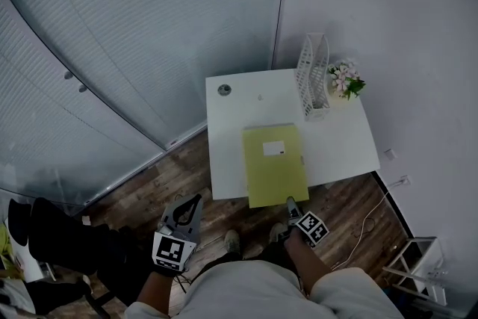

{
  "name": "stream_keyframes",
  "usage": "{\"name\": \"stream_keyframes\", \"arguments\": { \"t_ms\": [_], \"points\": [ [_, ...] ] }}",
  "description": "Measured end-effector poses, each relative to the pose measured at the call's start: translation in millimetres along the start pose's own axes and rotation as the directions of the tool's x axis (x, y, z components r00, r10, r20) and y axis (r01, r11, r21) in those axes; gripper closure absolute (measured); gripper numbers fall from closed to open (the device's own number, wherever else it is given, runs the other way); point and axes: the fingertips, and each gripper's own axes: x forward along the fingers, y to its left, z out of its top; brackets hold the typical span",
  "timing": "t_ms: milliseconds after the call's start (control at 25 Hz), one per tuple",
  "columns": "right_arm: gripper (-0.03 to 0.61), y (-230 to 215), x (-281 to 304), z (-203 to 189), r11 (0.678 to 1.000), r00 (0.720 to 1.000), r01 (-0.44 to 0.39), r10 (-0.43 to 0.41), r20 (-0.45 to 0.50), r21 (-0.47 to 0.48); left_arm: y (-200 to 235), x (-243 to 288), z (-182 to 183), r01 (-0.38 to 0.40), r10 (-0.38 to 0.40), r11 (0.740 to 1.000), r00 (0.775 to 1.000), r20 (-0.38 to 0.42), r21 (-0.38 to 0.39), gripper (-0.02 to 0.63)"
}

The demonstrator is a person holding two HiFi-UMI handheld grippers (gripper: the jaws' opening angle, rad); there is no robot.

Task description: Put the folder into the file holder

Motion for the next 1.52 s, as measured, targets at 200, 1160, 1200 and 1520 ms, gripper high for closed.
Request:
{"name": "stream_keyframes", "arguments": {
  "t_ms": [200, 1160, 1200, 1520],
  "points": [
    [0.209, -13, 13, -2, 0.994, 0.999, -0.036, 0.037, -0.015, 0.101, 1, 6, -3, -0.002, 0.003, 1.0, 0.999, -0.032, 0.015, 0.604],
    [0.33, -20, 60, 19, 0.912, 0.945, -0.287, 0.32, -0.07, 0.294, -14, 41, -11, 0.014, -0.012, 1.0, 0.995, -0.103, 0.018, 0.604],
    [0.333, -19, 58, 20, 0.912, 0.944, -0.289, 0.322, -0.07, 0.291, -16, 43, -10, 0.018, -0.016, 1.0, 0.995, -0.1, 0.017, 0.604],
    [0.367, -6, 35, 38, 0.927, 0.943, -0.311, 0.329, -0.053, 0.207, -23, 52, -2, 0.051, -0.051, 0.999, 0.996, -0.068, 0.005, 0.604]
  ]
}}
